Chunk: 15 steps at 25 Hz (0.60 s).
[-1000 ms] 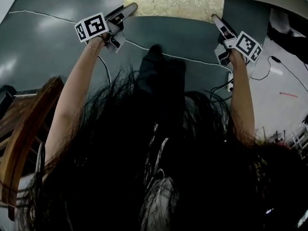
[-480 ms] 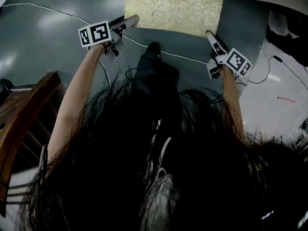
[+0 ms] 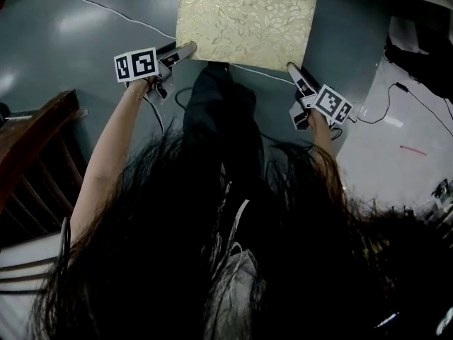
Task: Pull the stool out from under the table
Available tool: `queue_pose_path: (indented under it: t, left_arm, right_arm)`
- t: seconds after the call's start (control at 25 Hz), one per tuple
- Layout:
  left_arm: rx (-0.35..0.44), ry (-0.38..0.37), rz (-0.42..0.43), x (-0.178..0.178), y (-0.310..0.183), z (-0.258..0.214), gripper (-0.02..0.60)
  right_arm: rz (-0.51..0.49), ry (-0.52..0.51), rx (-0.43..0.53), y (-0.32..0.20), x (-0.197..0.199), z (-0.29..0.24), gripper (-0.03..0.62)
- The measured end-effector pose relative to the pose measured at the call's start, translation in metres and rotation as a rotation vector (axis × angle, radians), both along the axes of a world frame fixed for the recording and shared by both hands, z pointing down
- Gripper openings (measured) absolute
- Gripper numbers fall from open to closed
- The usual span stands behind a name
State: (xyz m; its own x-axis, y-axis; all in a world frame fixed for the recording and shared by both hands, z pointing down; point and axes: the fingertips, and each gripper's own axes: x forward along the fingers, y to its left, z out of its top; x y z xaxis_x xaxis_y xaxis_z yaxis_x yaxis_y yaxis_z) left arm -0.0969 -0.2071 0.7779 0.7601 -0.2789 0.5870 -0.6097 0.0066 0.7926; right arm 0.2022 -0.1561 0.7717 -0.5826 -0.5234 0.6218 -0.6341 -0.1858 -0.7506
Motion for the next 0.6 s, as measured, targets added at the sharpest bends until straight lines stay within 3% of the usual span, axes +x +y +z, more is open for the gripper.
queue_pose_path:
  t: [0.28, 0.48, 0.6]
  left_arm:
    - [-0.073, -0.015, 0.041, -0.0033, 0.0033, 0.005, 0.333]
    - [-0.11, -0.031, 0.082, 0.0001, 0.0042, 0.0091, 0.336]
    - [-0.125, -0.041, 0.07, -0.0006, 0.0086, 0.0069, 0.339]
  right_arm:
    - [-0.027, -0.012, -0.075, 0.0037, -0.0052, 0.0046, 0.261]
    - [0.005, 0.0, -0.103, 0.008, -0.001, 0.0049, 0.261]
    - [0.002, 0.011, -0.112, 0.0071, -0.0003, 0.0041, 0.261]
